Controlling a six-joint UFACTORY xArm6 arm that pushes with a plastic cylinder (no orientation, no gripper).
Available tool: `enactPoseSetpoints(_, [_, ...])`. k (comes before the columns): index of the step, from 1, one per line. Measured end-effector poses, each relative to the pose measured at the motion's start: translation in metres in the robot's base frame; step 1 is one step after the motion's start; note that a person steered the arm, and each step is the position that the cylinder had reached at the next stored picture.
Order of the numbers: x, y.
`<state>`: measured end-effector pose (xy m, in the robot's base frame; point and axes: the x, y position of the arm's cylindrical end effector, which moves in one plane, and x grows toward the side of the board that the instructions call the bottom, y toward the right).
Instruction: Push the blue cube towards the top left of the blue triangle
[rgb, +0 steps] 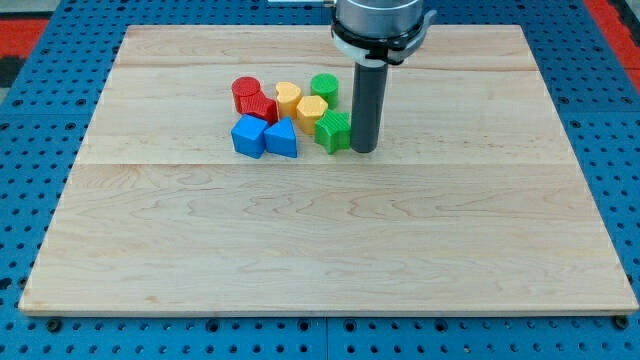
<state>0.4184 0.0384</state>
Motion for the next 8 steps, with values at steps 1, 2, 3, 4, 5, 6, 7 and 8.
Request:
enactPoseSetpoints(1, [0.004,-0.043])
enactPoseSetpoints(2, [0.01,-0.076])
enactPoseSetpoints(3, [0.009,-0.125])
enactPoseSetpoints(4, [0.002,-0.153])
enactPoseSetpoints(5, [-0.013,-0.161])
enactPoseSetpoints(6, [0.035,-0.173])
enactPoseSetpoints(7, [0.013,-0.197])
enactPoseSetpoints(8, [-0.016,-0.197])
